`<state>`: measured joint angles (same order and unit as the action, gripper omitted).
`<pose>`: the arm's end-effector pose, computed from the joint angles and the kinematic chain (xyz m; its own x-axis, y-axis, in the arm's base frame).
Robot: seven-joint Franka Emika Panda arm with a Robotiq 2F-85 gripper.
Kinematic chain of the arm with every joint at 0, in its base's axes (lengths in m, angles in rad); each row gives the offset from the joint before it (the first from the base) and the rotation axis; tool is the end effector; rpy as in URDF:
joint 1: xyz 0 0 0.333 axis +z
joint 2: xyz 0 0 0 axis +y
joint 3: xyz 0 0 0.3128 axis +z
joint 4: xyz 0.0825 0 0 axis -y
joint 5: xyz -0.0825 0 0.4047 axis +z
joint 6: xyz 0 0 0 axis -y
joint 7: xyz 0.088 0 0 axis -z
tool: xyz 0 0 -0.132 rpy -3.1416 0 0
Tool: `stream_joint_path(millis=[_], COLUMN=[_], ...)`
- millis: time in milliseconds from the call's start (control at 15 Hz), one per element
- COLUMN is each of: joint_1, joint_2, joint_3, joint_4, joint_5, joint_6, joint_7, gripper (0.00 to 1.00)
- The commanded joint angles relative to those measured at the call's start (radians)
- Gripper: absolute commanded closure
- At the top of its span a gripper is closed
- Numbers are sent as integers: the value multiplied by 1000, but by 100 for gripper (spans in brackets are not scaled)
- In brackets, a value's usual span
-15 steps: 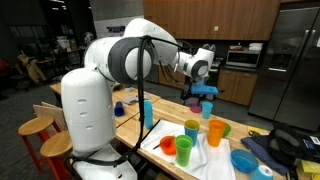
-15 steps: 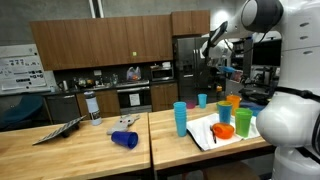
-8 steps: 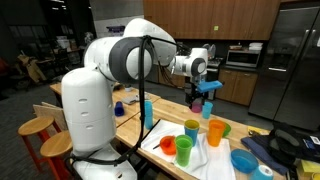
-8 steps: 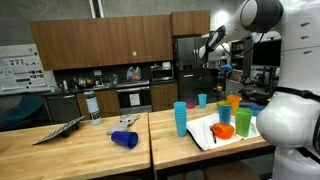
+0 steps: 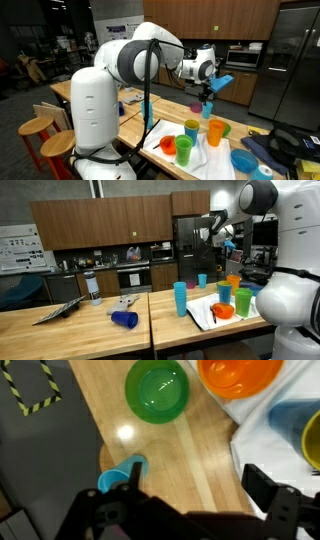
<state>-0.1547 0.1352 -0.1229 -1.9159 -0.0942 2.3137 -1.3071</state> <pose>0.6153 -0.1769 0.4142 0.4683 0.8831 -0.0295 0.8534 -0.4434 0.2740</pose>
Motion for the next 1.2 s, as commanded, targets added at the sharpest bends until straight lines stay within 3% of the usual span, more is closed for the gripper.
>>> stream_joint_path(millis=[0, 533, 1133], joint_1=[-24, -53, -46], joint_2=[91, 164, 195], joint_3=[11, 107, 89], joint_4=[78, 121, 111], joint_5=[64, 234, 127], joint_6=[87, 114, 110], joint_7=[-7, -207, -347], gripper=[0, 0, 0])
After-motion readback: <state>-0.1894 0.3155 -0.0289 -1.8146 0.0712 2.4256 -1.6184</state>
